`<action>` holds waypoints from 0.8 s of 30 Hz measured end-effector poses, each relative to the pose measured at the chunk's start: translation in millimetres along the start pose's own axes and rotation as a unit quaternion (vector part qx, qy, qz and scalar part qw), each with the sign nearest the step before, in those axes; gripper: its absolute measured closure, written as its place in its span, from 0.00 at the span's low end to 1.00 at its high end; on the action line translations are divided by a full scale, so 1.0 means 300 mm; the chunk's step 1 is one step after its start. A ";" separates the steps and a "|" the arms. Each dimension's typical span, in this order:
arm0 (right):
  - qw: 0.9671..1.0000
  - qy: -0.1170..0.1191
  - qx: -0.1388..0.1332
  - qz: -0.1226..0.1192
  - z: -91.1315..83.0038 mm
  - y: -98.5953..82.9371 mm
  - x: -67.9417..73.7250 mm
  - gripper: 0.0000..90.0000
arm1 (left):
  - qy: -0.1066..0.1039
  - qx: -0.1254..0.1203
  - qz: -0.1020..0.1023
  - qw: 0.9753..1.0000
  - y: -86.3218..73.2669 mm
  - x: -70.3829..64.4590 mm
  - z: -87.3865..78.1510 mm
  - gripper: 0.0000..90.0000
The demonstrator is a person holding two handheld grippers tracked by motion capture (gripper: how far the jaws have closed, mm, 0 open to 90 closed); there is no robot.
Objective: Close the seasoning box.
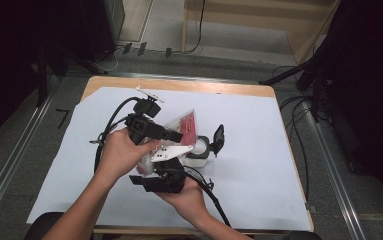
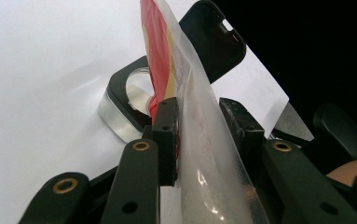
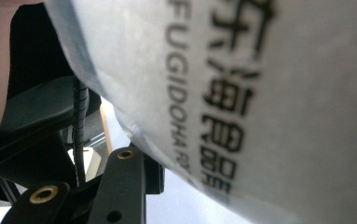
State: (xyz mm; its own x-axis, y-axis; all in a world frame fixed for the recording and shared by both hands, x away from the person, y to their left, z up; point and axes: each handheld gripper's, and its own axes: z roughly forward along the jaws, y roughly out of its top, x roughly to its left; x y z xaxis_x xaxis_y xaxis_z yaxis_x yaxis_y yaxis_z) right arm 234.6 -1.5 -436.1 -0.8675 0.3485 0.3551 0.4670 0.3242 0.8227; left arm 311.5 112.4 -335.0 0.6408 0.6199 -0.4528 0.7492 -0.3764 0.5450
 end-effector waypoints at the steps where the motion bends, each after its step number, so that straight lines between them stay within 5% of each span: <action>1: 1.000 0.000 0.000 0.000 0.000 0.000 0.000 0.70 | 0.000 0.001 0.000 1.000 0.000 0.001 0.000 0.77; 24: 1.000 -0.001 0.001 -0.010 0.000 -0.001 -0.002 0.70 | 0.002 -0.003 0.001 1.000 0.001 -0.003 0.003 0.78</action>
State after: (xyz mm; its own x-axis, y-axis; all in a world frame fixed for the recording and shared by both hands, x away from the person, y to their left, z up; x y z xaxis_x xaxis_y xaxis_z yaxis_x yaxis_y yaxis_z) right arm 235.0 -1.9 -436.7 -0.8761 0.3445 0.3373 0.4500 0.3330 0.8286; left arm 311.3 111.2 -335.1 0.6411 0.6221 -0.4495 0.7475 -0.3734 0.5494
